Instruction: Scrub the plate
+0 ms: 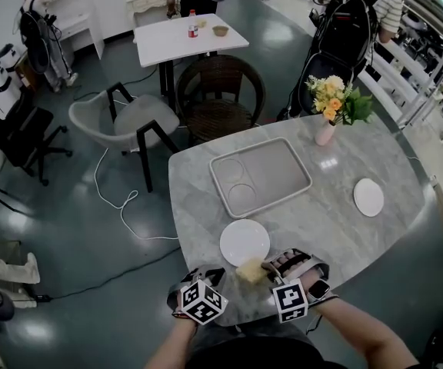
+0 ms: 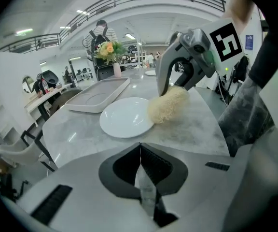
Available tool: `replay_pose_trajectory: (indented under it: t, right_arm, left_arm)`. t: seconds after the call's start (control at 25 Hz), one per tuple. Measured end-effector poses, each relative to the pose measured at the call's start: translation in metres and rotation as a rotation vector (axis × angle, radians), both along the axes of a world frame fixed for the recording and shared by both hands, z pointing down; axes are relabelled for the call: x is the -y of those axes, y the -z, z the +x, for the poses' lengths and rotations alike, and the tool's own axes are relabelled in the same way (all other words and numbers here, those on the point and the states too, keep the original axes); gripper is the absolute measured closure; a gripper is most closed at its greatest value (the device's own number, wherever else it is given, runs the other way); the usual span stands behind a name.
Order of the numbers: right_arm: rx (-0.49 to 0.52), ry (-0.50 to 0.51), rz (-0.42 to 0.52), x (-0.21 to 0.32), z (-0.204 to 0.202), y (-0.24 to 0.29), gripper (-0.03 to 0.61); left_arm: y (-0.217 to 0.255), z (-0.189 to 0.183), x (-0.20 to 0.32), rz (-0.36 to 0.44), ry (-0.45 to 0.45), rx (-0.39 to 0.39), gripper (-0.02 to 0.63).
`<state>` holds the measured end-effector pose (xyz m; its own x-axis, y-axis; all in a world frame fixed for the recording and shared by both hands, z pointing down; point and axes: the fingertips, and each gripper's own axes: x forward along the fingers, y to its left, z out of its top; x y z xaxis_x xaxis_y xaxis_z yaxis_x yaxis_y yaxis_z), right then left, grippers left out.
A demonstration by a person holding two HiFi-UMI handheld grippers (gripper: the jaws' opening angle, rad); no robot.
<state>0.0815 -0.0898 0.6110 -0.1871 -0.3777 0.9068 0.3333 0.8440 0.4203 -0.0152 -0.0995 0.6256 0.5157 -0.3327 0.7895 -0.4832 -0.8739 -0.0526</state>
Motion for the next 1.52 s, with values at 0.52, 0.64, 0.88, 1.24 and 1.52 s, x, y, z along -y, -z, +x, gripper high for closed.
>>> replay_pose_trajectory:
  t: [0.52, 0.64, 0.88, 1.24, 1.52]
  right_arm:
    - [0.483, -0.55, -0.145, 0.008, -0.016, 0.028, 0.503]
    - [0.592, -0.649, -0.184, 0.011, -0.019, 0.036, 0.503]
    - [0.727, -0.743, -0.215, 0.016, -0.027, 0.052, 0.503]
    - [0.868, -0.81, -0.245, 0.019, -0.036, 0.068, 0.503]
    - [1.01, -0.901, -0.277, 0.027, -0.03, 0.086, 0.503]
  left_arm:
    - [0.028, -0.002, 0.017, -0.016, 0.21, -0.222, 0.603]
    - [0.038, -0.002, 0.022, 0.014, 0.226, -0.256, 0.603]
    - [0.056, -0.003, 0.028, 0.055, 0.257, -0.303, 0.603]
    - [0.077, -0.003, 0.032, 0.088, 0.284, -0.373, 0.603]
    - [0.1, 0.001, 0.039, 0.132, 0.314, -0.45, 0.603]
